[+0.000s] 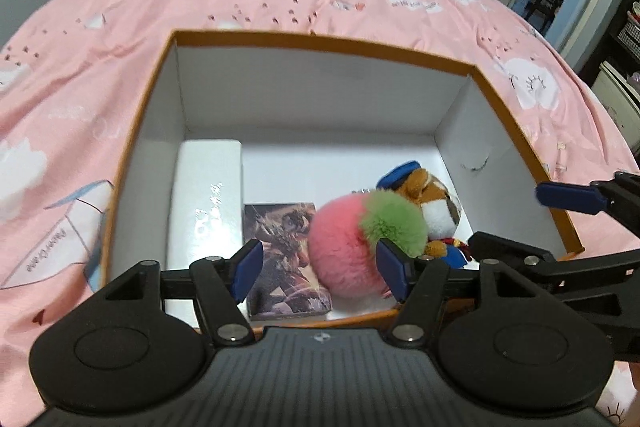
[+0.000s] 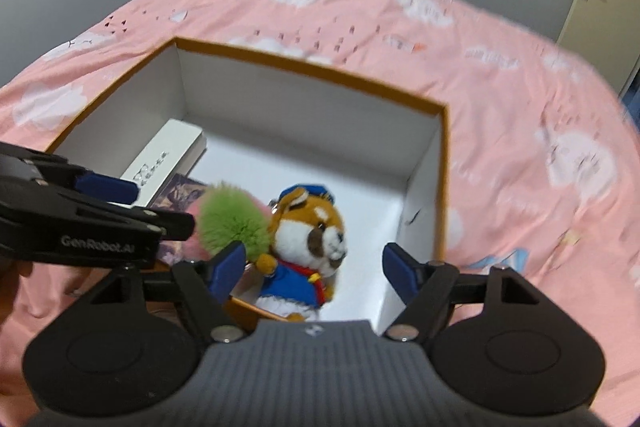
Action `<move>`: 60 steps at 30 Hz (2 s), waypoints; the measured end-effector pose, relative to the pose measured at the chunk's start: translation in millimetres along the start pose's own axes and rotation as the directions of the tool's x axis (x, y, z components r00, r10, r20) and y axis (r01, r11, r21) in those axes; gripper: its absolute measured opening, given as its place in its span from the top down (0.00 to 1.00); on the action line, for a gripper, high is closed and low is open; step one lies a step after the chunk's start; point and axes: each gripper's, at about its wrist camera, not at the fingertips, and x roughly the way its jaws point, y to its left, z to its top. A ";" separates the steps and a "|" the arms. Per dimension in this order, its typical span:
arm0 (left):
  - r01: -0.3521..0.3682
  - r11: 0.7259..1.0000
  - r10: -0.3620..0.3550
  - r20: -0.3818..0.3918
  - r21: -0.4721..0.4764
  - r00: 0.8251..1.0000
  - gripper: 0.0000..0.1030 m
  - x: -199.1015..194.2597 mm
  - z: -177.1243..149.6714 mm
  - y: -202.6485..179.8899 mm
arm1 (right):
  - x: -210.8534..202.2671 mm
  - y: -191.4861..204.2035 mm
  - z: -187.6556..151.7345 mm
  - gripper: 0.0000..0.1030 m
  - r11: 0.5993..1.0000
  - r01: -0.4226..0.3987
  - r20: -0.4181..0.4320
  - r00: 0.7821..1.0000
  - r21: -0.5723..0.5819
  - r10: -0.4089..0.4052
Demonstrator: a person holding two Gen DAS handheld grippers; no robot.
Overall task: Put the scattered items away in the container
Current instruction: 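Open both grippers and lift them out of the box, then move the left gripper to the white lotion tube while the right gripper approaches the pink pouch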
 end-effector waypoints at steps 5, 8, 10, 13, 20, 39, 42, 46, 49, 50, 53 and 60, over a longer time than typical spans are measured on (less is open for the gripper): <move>-0.008 0.999 0.006 0.073 0.032 0.997 0.28 -15.9 -2.9 -6.3 | -19.6 0.0 -7.6 0.22 0.999 0.041 0.116 0.992 0.000 -0.041; -0.021 0.999 0.015 0.135 0.047 0.991 0.28 -26.7 -5.7 -9.7 | -28.9 -1.5 -11.1 0.22 0.998 0.059 0.194 0.979 0.029 -0.064; -0.029 0.998 0.017 0.184 0.060 0.983 0.28 -34.3 -7.9 -11.9 | -34.0 -1.0 -14.0 0.22 0.997 0.066 0.228 0.971 0.048 -0.075; -0.024 0.996 -0.001 0.277 0.086 0.961 0.28 -47.2 -13.7 -15.0 | -42.9 1.0 -17.5 0.22 0.996 0.063 0.271 0.959 0.067 -0.079; -0.008 0.994 -0.039 0.415 0.111 0.909 0.18 -73.9 -25.4 -16.1 | -60.8 8.3 -27.5 0.22 0.993 0.037 0.298 0.952 0.111 -0.068; -0.001 0.992 -0.034 0.274 0.128 0.961 0.18 -105.6 -68.4 4.6 | -95.7 13.6 -74.6 0.12 0.975 0.014 0.261 0.962 0.223 -0.074; 0.029 0.992 -0.055 0.213 0.125 0.975 0.18 -104.5 -76.5 9.4 | -96.6 12.6 -86.2 0.12 0.971 0.002 0.214 0.975 0.238 -0.054; 0.096 0.988 -0.110 0.114 0.121 0.987 0.18 -101.6 -87.0 11.8 | -96.8 9.7 -102.7 0.12 0.966 -0.035 0.127 0.992 0.257 0.002; 0.137 0.983 -0.144 0.048 0.124 0.988 0.20 -98.9 -94.3 10.1 | -98.5 13.2 -114.0 0.12 0.967 -0.042 0.075 0.997 0.251 0.024; 0.145 0.982 -0.149 0.028 0.124 0.988 0.23 -97.9 -97.0 8.8 | -99.2 15.0 -117.4 0.12 0.969 -0.042 0.061 0.998 0.244 0.028; 0.171 0.978 -0.169 -0.025 0.118 0.985 0.32 -94.1 -102.7 3.6 | -99.5 20.4 -126.9 0.12 0.975 -0.060 0.018 0.998 0.214 0.058; 0.231 0.967 -0.216 -0.136 0.107 0.967 0.43 -79.7 -113.4 -12.0 | -99.6 30.7 -149.1 0.19 0.983 -0.112 -0.066 0.990 0.143 0.122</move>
